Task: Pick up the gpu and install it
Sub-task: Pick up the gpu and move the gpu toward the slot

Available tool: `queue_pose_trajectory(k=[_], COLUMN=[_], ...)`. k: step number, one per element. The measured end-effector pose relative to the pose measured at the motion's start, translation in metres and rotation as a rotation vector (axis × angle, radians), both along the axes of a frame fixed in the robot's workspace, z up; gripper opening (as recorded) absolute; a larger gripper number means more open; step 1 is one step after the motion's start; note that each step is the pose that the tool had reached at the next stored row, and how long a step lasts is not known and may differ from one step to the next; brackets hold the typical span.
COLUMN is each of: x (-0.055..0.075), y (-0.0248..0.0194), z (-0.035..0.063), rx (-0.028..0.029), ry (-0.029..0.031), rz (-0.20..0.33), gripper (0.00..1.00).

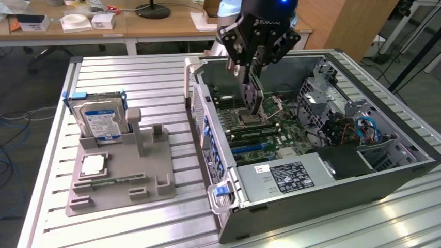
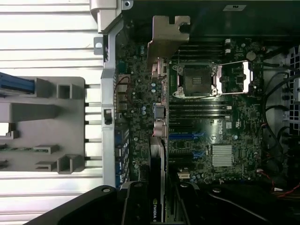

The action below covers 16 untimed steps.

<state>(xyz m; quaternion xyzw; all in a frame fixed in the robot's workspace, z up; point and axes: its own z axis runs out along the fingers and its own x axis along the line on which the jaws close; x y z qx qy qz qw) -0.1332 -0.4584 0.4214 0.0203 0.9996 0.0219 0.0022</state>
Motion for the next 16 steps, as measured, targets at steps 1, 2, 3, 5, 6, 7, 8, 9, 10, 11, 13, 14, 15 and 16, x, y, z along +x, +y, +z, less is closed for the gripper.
queue_pose_trajectory(k=[1,2,3,5,6,7,8,9,10,11,13,14,15,16], x=[0.002,0.004,0.007,0.011,0.013,0.015,0.017,0.019,0.021,0.023,0.027,0.029,0.031,0.033], y=[0.0000,0.0000,0.0000,0.0000,0.0000,0.0000,0.0000,0.0000,0.0000,0.0000,0.0000,0.0000,0.0000,0.0000], z=[0.0000,0.0000,0.0000,0.0000,0.0000,0.0000,0.0000,0.0000,0.0000,0.0000,0.0000,0.0000,0.0000,0.0000], rx=[0.0000,0.0000,0.0000,0.0000,0.0001,0.0001,0.0000,0.0000,0.0000,0.0000,0.0000,0.0000,0.0000,0.0000], ry=[0.0000,-0.0001,0.0000,0.0000,0.0000,0.0000,0.0000,0.0000,0.0000,0.0000,0.0000,0.0000,0.0000,0.0000], rz=[0.002,0.003,0.005,0.008,0.010,0.011,0.013,0.014,0.016,0.017,0.020,0.021,0.023,0.024], gripper=[0.26,0.26,0.26,0.26,0.26,0.26,0.26,0.26,0.26,0.26,0.26,0.26,0.26,0.26])
